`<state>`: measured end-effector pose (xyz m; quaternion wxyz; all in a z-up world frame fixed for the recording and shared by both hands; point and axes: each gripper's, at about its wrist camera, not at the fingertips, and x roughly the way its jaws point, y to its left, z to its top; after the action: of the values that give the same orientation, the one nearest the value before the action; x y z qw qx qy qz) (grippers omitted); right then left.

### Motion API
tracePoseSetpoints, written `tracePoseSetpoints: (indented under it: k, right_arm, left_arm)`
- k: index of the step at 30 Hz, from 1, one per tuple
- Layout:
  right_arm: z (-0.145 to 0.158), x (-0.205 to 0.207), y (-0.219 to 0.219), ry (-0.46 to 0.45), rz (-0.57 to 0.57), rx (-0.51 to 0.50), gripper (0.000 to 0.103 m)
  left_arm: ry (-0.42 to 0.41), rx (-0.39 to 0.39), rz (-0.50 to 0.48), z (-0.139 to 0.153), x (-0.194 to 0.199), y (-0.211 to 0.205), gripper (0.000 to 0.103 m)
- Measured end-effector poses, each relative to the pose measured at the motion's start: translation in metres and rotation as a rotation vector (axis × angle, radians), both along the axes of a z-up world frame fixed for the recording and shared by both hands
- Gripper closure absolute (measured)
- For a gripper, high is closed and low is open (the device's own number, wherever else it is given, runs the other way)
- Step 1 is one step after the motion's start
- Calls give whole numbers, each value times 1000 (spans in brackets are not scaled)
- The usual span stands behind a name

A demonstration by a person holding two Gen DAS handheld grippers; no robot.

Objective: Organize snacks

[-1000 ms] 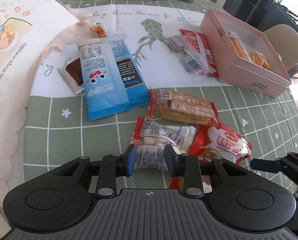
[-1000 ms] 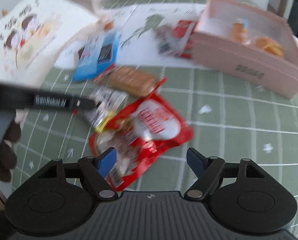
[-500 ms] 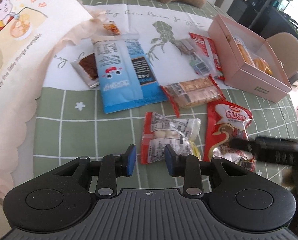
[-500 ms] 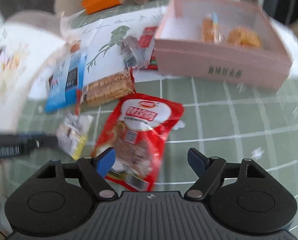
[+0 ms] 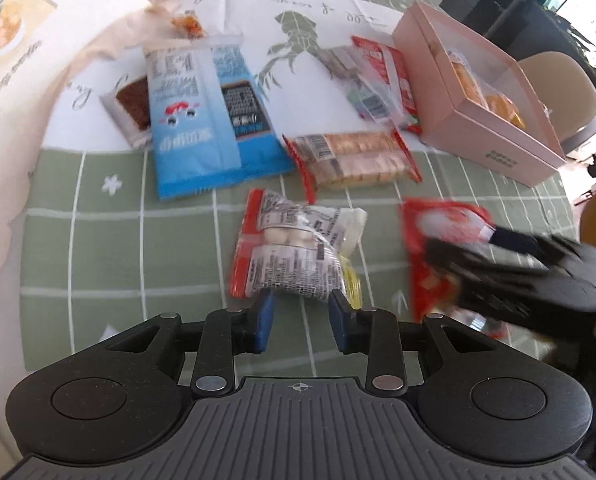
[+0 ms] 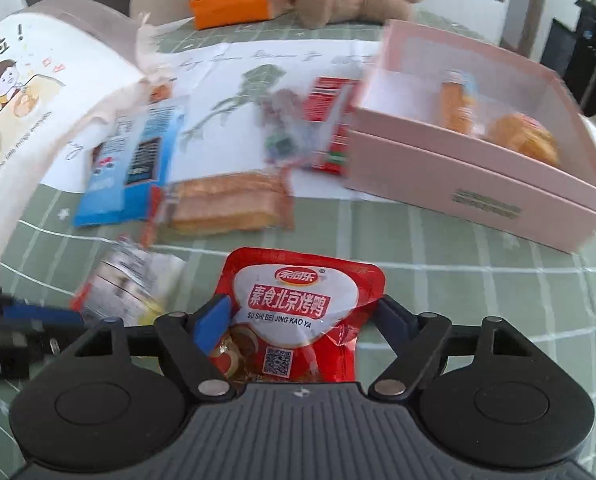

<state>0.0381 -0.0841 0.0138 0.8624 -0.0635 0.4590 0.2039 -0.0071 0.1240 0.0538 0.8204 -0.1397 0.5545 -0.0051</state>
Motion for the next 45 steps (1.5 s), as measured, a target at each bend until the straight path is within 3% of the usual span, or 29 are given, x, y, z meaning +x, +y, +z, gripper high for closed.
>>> tracePoseSetpoints:
  k: [5, 7, 8, 15, 17, 20, 27, 30, 34, 36, 40, 42, 45]
  right_arm:
    - [-7, -6, -41, -33, -101, 7, 12]
    - [-12, -10, -51, -54, -132, 10, 4]
    - [-14, -12, -54, -70, -141, 14, 1]
    - [-30, -37, -53, -248, -177, 49, 0]
    - [-29, -37, -49, -249, -163, 33, 0]
    - [-29, -37, -50, -251, -162, 38, 0]
    - [-29, -38, -51, -253, -160, 39, 0]
    - [-29, -38, -51, -253, -160, 40, 0]
    - [-29, -38, -51, -253, -159, 40, 0]
    - [-29, -38, -51, -254, -159, 40, 0]
    - [-29, -38, -51, -254, -159, 40, 0]
    - [-29, -38, -51, -254, -159, 40, 0]
    - [-29, -38, -51, -254, -160, 40, 0]
  left_arm:
    - [-44, 119, 12, 0, 17, 5, 67]
    - [-47, 131, 54, 4, 21, 13, 69]
    - [-49, 119, 83, 6, 22, 17, 69]
    - [-99, -34, 322, 17, 27, 41, 69]
    - [-86, -44, 357, 14, 35, 41, 69]
    - [-64, -11, 299, 7, 53, 29, 68]
    - [-57, 99, -102, 2, 60, -32, 62]
    - [-80, 198, -151, 7, 50, -42, 62]
    - [-82, 269, -105, 15, 38, -30, 63]
    - [-64, 233, -31, 17, 33, -14, 63]
    - [-8, -16, 153, 14, 26, 16, 65]
    - [5, -101, 216, 11, 27, 20, 65]
    - [-36, -96, 265, 11, 35, 12, 65]
